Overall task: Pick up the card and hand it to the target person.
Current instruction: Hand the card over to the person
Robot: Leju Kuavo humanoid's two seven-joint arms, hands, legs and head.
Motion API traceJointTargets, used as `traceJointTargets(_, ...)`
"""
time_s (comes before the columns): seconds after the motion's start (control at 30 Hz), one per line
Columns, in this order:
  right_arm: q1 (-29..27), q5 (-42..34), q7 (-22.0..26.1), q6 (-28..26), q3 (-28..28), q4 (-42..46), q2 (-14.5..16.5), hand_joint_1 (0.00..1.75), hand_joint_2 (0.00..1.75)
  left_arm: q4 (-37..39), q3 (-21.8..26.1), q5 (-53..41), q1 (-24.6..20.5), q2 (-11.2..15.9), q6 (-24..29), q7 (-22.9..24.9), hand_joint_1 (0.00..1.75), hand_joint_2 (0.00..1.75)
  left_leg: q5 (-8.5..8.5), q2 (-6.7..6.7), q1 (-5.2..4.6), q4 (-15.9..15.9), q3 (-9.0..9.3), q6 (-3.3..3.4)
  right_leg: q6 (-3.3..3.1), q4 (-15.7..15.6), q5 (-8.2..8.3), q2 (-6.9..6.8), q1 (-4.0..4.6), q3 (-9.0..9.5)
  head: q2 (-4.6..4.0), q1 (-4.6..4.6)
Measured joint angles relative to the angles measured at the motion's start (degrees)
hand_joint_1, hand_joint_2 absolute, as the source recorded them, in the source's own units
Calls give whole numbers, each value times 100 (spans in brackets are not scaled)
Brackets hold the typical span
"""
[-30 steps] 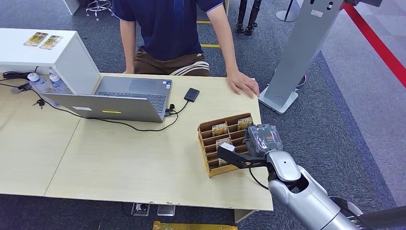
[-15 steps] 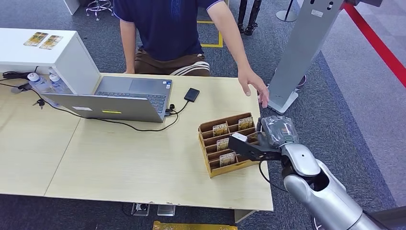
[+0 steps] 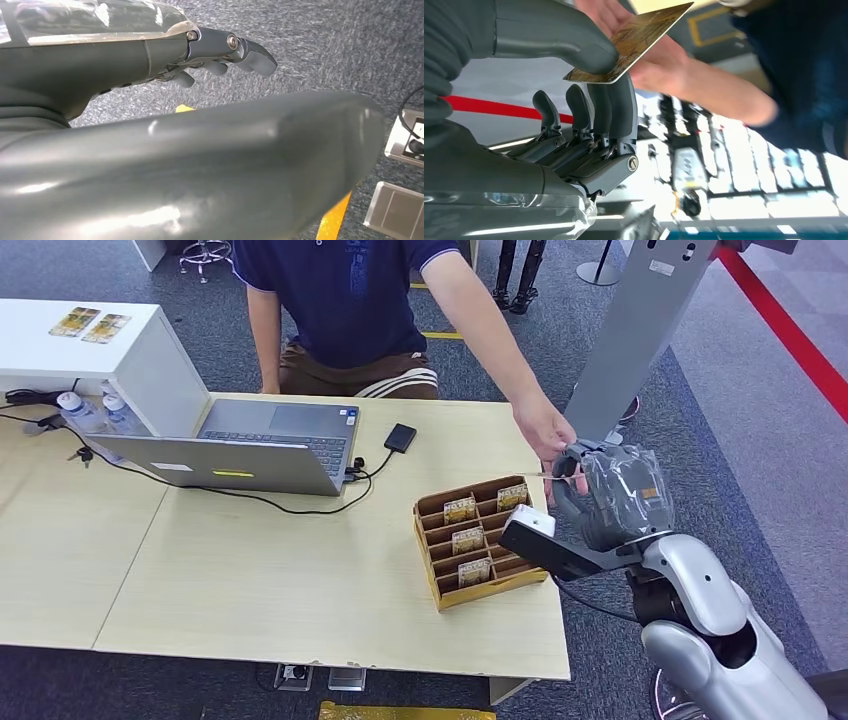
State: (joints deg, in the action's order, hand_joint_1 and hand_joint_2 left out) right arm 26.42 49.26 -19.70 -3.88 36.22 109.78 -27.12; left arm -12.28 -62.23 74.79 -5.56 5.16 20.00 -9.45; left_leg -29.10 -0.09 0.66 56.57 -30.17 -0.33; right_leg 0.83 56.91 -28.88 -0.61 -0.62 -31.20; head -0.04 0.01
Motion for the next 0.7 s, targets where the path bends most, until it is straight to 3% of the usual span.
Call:
traceJointTargets(0.17, -150, 338, 740, -1036, -15, -18, 79, 133, 175, 0, -2, -42, -7, 0, -20, -24, 0, 0, 0, 0, 0, 0, -2, 0, 0, 0, 0, 0, 0, 0, 0, 5)
traceJointTargets(0.4, -235, 696, 1076, -1736, 53, -356, 269, 133, 175, 0, -2, -10, -9, -7, -13, -30, 0, 0, 0, -1, 0, 0, -3, 0, 0, 1, 0, -1, 0, 1, 0, 1)
traceJointTargets(0.53, -237, 718, 1089, -1784, 100, -526, 352, 0, 175, 0, -1, 0, -9, -9, -25, -63, 0, 0, 0, 0, 0, 0, -3, 0, 0, 1, 0, -1, 0, 0, 0, 1)
traceJointTargets(0.7, -235, 673, 1049, -1786, 146, -686, 412, 0, 175, 0, -2, -36, -9, -9, -173, -133, 0, 0, 0, 0, 0, 0, -4, 0, 0, 1, 0, -1, 0, 0, 0, 3)
